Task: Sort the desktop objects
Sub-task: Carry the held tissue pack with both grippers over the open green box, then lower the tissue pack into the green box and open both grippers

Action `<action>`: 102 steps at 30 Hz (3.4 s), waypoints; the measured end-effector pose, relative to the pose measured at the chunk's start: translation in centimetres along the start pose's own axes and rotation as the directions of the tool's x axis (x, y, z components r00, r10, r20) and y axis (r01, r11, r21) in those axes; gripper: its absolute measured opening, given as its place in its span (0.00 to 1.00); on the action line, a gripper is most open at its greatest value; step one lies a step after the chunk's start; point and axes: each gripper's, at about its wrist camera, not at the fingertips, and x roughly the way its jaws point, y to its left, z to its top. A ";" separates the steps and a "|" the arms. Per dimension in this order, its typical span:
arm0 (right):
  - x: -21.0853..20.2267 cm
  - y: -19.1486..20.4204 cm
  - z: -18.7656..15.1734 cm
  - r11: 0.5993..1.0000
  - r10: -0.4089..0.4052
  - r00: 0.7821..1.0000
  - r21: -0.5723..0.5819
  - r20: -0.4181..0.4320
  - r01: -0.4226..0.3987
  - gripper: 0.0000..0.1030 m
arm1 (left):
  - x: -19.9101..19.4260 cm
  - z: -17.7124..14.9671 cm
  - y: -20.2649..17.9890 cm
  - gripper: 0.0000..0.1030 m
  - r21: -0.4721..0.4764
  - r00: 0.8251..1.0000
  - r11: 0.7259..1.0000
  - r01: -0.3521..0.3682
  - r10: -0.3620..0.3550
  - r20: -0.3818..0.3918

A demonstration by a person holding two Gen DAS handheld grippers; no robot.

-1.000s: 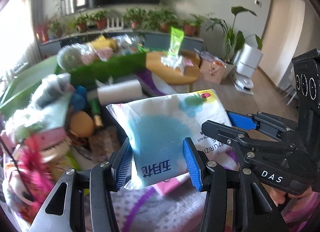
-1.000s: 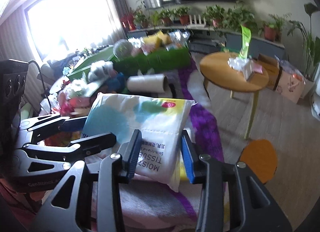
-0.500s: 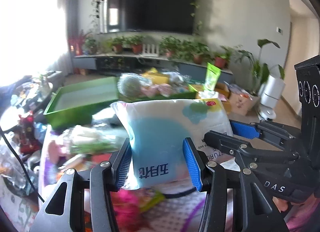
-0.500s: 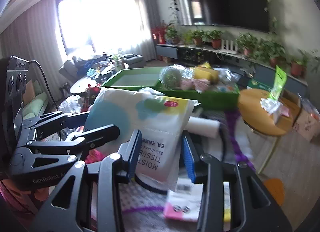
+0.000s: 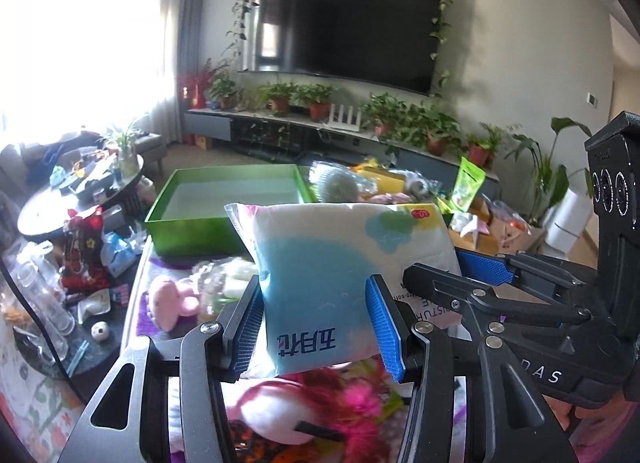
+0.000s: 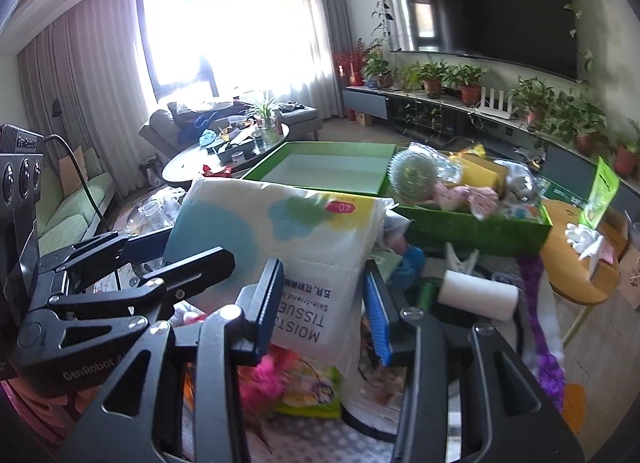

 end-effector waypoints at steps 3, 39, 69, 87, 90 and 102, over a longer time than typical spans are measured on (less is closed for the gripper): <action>1.0 1.1 0.5 1.000 0.006 1.000 -0.009 -0.005 -0.006 0.40 | 0.0 0.1 1.1 0.50 -0.013 1.000 1.000 -0.005 0.005 0.002; 9.1 4.0 11.4 0.996 0.065 0.997 -0.058 0.031 -0.064 0.40 | 3.5 9.3 9.4 0.50 0.013 0.995 0.998 -0.065 0.064 0.079; 23.4 3.0 14.1 0.997 0.070 0.991 -0.037 -0.112 -0.075 0.40 | 16.2 10.6 17.0 0.50 -0.075 0.997 0.996 -0.041 0.036 -0.064; 29.6 2.0 13.7 0.998 0.057 0.977 0.005 -0.205 -0.057 0.40 | 21.5 9.8 19.4 0.50 -0.101 0.988 0.994 -0.034 0.017 -0.156; 30.3 1.8 13.5 0.998 0.063 0.974 0.017 -0.216 -0.061 0.40 | 22.0 9.7 19.6 0.50 -0.098 0.987 0.994 -0.038 0.022 -0.161; 32.6 1.9 13.1 0.997 0.072 0.961 0.029 -0.266 -0.066 0.39 | 23.3 9.1 21.1 0.50 -0.103 0.982 0.993 -0.060 0.040 -0.187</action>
